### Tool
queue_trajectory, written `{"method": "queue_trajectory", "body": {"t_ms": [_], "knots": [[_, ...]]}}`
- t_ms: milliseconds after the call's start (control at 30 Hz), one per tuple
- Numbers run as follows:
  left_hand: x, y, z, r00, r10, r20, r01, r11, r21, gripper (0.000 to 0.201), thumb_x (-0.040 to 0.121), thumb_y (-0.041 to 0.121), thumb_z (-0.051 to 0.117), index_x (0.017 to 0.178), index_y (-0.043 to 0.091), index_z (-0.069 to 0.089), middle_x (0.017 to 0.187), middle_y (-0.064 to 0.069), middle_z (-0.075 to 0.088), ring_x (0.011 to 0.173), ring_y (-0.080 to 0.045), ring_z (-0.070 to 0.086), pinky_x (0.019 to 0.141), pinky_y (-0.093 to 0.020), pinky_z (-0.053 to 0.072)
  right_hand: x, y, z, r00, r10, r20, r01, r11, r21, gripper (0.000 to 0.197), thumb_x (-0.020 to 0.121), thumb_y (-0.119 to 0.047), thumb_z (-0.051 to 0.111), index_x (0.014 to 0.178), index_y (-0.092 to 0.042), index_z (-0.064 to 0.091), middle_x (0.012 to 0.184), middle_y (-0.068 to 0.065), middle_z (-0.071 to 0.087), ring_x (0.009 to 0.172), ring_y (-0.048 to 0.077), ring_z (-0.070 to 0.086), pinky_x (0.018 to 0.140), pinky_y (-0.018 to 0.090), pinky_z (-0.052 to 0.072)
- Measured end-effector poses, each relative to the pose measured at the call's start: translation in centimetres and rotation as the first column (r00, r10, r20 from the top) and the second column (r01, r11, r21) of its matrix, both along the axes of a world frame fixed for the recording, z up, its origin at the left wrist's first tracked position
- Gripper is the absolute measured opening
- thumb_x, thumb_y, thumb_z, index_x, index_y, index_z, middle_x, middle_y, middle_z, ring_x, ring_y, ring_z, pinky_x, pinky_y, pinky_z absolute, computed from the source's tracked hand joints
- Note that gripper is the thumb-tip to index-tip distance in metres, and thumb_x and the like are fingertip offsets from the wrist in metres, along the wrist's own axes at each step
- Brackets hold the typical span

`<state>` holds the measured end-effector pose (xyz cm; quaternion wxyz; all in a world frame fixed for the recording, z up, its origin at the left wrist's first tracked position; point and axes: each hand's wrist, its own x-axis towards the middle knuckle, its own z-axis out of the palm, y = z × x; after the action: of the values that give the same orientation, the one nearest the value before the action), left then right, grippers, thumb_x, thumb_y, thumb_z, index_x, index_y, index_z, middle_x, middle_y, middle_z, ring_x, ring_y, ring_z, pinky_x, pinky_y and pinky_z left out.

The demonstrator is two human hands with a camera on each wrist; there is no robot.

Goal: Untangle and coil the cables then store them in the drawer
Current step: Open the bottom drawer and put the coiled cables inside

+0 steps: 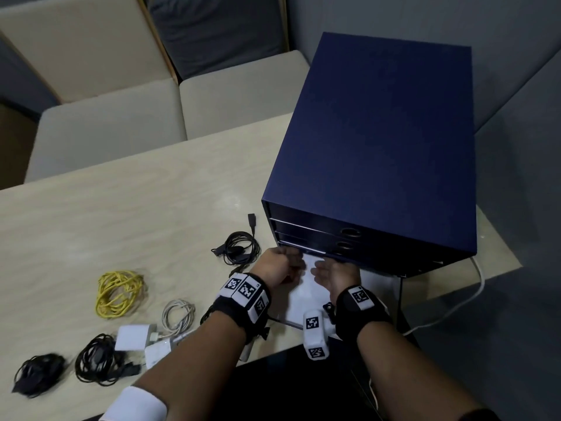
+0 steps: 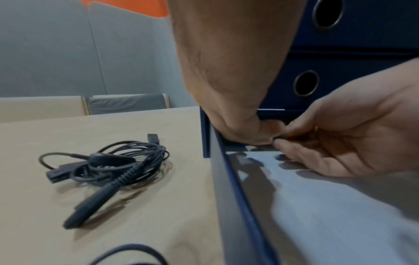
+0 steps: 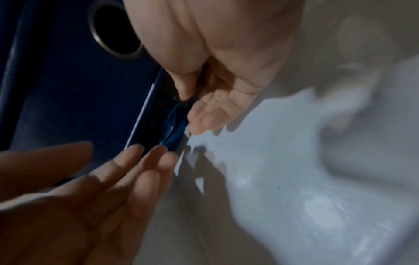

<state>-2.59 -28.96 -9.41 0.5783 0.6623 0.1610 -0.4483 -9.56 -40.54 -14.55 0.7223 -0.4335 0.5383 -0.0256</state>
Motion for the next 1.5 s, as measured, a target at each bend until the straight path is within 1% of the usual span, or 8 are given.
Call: {"method": "queue_trajectory", "body": {"t_ms": [400, 600, 767, 900, 1033, 1233, 1300, 1500], "knots": [[3.8, 9.3, 1.6, 0.964, 0.083, 0.253, -0.105, 0.992, 0.075, 0.014, 0.093, -0.003, 0.051, 0.095, 0.008, 0.058, 0.08, -0.009, 0.061, 0.053, -0.012, 0.058, 0.047, -0.021, 0.043, 1.6, 3.8, 4.0, 0.8, 0.595, -0.077, -0.6, 0.792, -0.116, 0.023, 0.093, -0.022, 0.061, 0.073, -0.016, 0.052, 0.058, 0.001, 0.057, 0.046, 0.015, 0.046, 0.048, 0.025, 0.027], [5.5, 14.4, 0.3, 0.949, 0.067, 0.308, -0.129, 0.974, 0.184, 0.03, 0.092, 0.0, 0.053, 0.121, 0.003, 0.058, 0.096, -0.009, 0.055, 0.074, -0.018, 0.05, 0.06, -0.03, 0.047, 6.3, 9.5, 5.1, 0.803, 0.592, -0.063, -0.591, 0.779, -0.209, 0.008, 0.093, -0.019, 0.061, 0.091, -0.013, 0.056, 0.071, 0.008, 0.057, 0.054, 0.02, 0.053, 0.054, 0.037, 0.049], [6.6, 14.8, -0.9, 0.954, 0.011, 0.3, -0.093, 0.96, 0.262, 0.043, 0.093, 0.006, 0.056, 0.135, 0.008, 0.05, 0.129, -0.016, 0.052, 0.079, -0.02, 0.053, 0.062, -0.032, 0.05, 8.7, 11.3, 4.6, 0.807, 0.553, -0.208, -0.59, 0.776, -0.223, 0.037, 0.093, -0.023, 0.063, 0.126, -0.012, 0.048, 0.083, 0.012, 0.061, 0.059, 0.023, 0.058, 0.071, 0.041, 0.057], [7.4, 13.8, -2.2, 0.953, -0.088, 0.291, -0.009, 0.949, 0.317, 0.056, 0.091, 0.014, 0.06, 0.144, 0.017, 0.041, 0.14, -0.015, 0.047, 0.106, -0.028, 0.058, 0.096, -0.043, 0.051, 9.8, 11.4, 3.8, 0.824, 0.503, -0.261, -0.558, 0.801, -0.217, 0.028, 0.091, -0.019, 0.065, 0.109, -0.012, 0.045, 0.09, 0.013, 0.055, 0.051, 0.022, 0.049, 0.055, 0.033, 0.049], [7.8, 12.6, -3.4, 0.941, -0.149, 0.305, 0.042, 0.943, 0.33, 0.065, 0.09, 0.022, 0.063, 0.149, 0.019, 0.033, 0.141, -0.014, 0.049, 0.116, -0.031, 0.058, 0.098, -0.045, 0.049, 10.4, 11.5, 3.0, 0.806, 0.521, -0.282, -0.575, 0.802, -0.162, 0.02, 0.091, -0.017, 0.065, 0.093, 0.0, 0.054, 0.079, 0.014, 0.057, 0.053, 0.024, 0.054, 0.062, 0.042, 0.056], [7.9, 12.2, -5.0, 0.964, -0.113, 0.242, 0.037, 0.954, 0.299, 0.048, 0.088, 0.01, 0.068, 0.132, 0.002, 0.051, 0.108, -0.018, 0.067, 0.092, -0.037, 0.067, 0.079, -0.042, 0.057, 10.5, 11.6, 2.4, 0.807, 0.542, -0.235, -0.579, 0.804, -0.135, 0.011, 0.09, 0.002, 0.06, 0.087, -0.007, 0.057, 0.098, 0.017, 0.062, 0.082, 0.029, 0.064, 0.05, 0.028, 0.058], [7.7, 12.6, -4.9, 0.971, -0.032, 0.236, -0.025, 0.972, 0.235, 0.038, 0.088, 0.002, 0.066, 0.124, -0.001, 0.055, 0.084, -0.011, 0.065, 0.074, -0.031, 0.065, 0.076, -0.044, 0.057, 10.3, 11.8, 2.2, 0.814, 0.541, -0.213, -0.574, 0.807, -0.142, 0.019, 0.09, 0.005, 0.059, 0.081, -0.011, 0.055, 0.098, 0.016, 0.062, 0.077, 0.026, 0.064, 0.045, 0.024, 0.055], [7.2, 13.5, -2.5, 0.95, 0.102, 0.296, -0.115, 0.993, 0.027, 0.023, 0.089, -0.006, 0.06, 0.11, 0.002, 0.059, 0.074, -0.008, 0.066, 0.046, -0.01, 0.062, 0.05, -0.022, 0.054, 9.4, 12.1, 3.6, 0.86, 0.497, -0.115, -0.511, 0.833, -0.214, 0.017, 0.093, -0.002, 0.056, 0.098, -0.018, 0.055, 0.095, 0.015, 0.065, 0.047, 0.018, 0.058, 0.059, 0.039, 0.055]]}}
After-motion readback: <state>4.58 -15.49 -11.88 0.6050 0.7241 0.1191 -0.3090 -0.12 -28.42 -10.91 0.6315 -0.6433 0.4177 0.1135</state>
